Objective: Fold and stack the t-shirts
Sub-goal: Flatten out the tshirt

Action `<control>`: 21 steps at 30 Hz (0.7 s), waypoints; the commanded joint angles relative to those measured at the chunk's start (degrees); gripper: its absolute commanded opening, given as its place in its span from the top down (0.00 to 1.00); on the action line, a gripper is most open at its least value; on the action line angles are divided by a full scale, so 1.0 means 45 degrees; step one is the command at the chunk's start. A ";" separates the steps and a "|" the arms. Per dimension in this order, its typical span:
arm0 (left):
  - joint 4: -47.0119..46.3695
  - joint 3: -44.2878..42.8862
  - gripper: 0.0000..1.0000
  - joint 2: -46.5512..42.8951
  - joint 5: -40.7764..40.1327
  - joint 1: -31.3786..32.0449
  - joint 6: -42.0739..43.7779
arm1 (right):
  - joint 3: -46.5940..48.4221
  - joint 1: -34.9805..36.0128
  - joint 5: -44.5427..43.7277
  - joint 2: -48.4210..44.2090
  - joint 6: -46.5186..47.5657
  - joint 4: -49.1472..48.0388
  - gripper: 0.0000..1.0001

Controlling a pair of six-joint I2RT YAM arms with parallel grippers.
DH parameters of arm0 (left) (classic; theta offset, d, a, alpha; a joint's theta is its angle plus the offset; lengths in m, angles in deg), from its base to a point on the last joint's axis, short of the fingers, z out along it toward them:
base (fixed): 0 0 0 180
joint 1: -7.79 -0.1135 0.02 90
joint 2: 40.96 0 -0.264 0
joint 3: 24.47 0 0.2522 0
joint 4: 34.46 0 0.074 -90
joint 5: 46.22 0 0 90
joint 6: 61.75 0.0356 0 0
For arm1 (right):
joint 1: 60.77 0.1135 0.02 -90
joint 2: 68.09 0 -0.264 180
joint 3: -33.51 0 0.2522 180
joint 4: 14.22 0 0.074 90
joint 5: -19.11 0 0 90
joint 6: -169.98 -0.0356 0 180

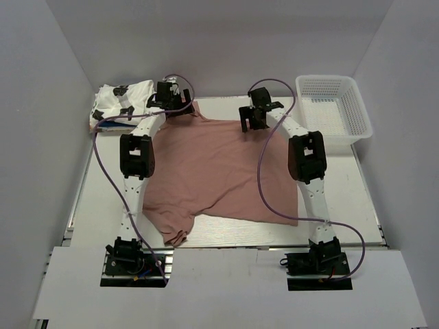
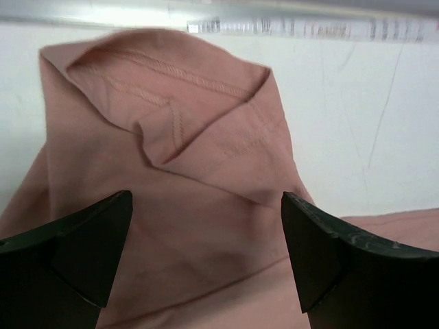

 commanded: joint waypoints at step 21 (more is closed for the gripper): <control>-0.0025 0.9047 0.00 -0.9621 0.1360 0.0164 -0.1443 | -0.5352 0.0475 0.0741 -0.6668 -0.0314 -0.0796 0.10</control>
